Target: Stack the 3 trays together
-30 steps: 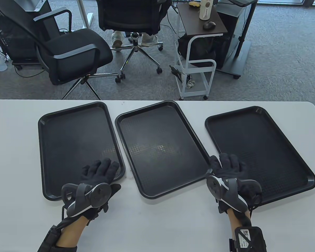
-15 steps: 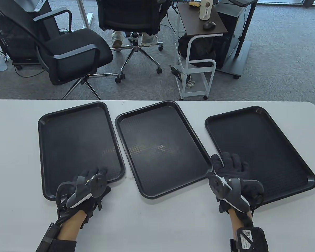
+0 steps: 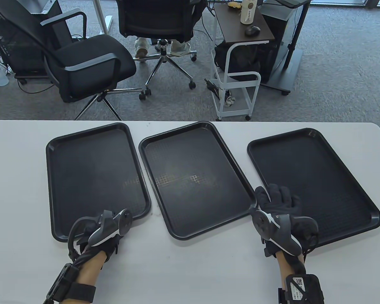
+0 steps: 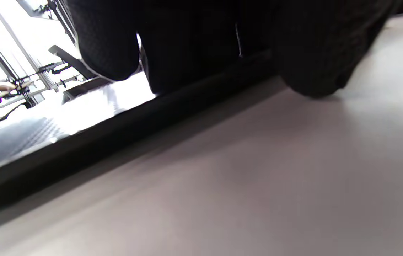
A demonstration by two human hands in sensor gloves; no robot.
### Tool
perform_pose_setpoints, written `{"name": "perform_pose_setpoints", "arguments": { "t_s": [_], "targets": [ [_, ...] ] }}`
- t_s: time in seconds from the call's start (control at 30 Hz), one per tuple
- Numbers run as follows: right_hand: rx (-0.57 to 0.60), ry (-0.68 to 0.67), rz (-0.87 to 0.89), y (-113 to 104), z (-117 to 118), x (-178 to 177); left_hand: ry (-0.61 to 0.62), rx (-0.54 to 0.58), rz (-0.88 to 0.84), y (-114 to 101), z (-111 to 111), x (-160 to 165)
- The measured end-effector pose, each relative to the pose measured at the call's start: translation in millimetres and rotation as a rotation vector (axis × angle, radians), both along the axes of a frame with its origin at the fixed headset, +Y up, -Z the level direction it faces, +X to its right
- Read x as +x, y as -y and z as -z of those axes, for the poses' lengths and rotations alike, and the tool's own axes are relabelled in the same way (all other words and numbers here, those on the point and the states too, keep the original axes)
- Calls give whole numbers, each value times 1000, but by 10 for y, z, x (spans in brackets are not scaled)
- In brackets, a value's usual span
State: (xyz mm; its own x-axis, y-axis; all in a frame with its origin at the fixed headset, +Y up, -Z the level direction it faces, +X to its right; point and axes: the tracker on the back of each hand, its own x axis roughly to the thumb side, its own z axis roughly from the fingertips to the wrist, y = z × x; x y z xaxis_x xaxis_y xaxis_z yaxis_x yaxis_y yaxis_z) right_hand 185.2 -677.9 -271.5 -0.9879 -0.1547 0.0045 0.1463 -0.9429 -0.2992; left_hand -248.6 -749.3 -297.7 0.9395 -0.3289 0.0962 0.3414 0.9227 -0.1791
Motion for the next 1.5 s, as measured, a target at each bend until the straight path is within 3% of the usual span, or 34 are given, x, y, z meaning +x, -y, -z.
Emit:
{"name": "perform_pose_setpoints", "arguments": {
  "t_s": [0.23,0.43,1.23,1.5],
  "targets": [
    [-11,1,-1,-5,3,-1,62,72,39,-63,-8,57],
    [-8,5,9,-8,5,14,99,281,105,-259,-88,163],
    [5,14,25,-24,13,55,96,706,-109,-860,-396,144],
    [22,29,50,-66,5,108,222,791,-138,-1152,-617,519]
  ]
}}
